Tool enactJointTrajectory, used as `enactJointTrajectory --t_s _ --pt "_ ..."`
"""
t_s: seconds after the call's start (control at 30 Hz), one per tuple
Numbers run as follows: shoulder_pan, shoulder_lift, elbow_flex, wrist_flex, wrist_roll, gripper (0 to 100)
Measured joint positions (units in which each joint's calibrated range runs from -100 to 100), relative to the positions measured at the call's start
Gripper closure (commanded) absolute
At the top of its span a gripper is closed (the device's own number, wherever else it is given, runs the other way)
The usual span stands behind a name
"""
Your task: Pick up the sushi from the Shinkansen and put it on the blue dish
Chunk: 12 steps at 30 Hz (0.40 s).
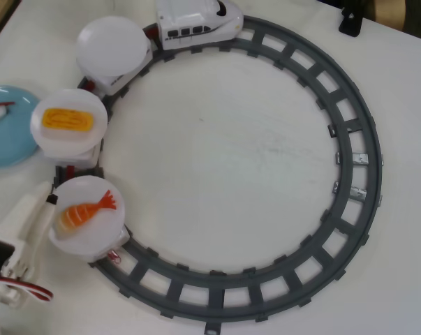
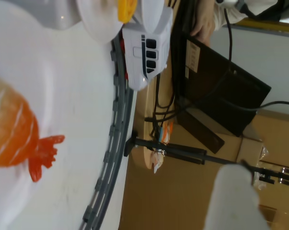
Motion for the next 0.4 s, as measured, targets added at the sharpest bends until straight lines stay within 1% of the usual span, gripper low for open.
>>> enactJointTrajectory --t_s 0.17,0.27,0.4 --pt "-0.33 0.0 0.0 1.51 -1.4 89" --pt "-3.19 0.0 0.0 2.77 -1.76 89" --pt "-3.92 0.0 0.0 2.94 -1.86 89"
